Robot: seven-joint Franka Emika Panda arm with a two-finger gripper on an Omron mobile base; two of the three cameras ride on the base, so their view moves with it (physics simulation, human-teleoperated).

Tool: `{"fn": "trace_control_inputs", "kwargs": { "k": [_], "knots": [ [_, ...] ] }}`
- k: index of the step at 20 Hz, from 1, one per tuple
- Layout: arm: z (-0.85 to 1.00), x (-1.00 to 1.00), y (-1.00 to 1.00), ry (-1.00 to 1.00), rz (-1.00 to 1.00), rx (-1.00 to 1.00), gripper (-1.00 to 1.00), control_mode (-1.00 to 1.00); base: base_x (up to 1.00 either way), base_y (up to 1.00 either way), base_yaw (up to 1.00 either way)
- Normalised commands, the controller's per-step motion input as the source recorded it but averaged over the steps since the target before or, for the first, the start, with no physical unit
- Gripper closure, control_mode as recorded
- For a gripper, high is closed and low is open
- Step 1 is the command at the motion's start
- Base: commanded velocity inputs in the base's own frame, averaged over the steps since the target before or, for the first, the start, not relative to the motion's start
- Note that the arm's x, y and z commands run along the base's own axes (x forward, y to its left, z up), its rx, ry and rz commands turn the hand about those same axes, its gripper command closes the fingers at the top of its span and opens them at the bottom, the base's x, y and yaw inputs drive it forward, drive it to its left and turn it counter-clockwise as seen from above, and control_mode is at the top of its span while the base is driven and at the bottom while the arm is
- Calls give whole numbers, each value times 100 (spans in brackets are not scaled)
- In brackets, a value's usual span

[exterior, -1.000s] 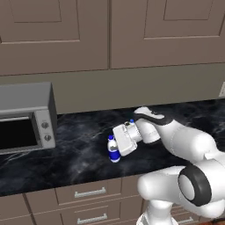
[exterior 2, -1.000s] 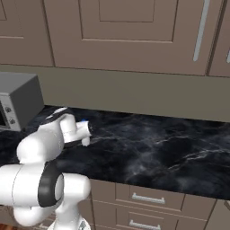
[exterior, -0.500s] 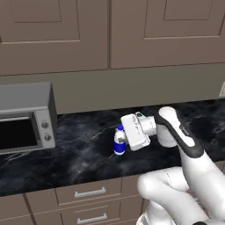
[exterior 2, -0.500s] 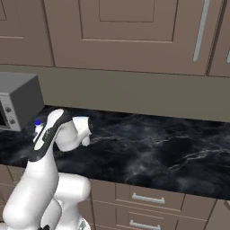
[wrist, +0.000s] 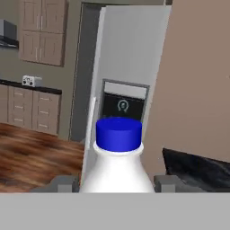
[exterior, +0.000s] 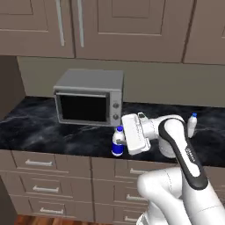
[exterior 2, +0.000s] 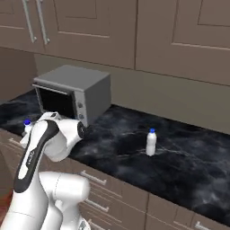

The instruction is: Take the bottled waters from the counter and place them in the freezer to freeze. Close the freezer door after placing the bottles.

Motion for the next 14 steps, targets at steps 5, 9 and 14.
{"fn": "trace_control_inputs", "kwargs": {
  "k": [5,9,14],
  "knots": [
    [0,0,0,0,0,0,100,100,0,60,85],
    [0,0,0,0,0,0,100,100,-74,23,60],
    [0,0,0,0,0,0,100,100,-56,54,68]
  ]
}}
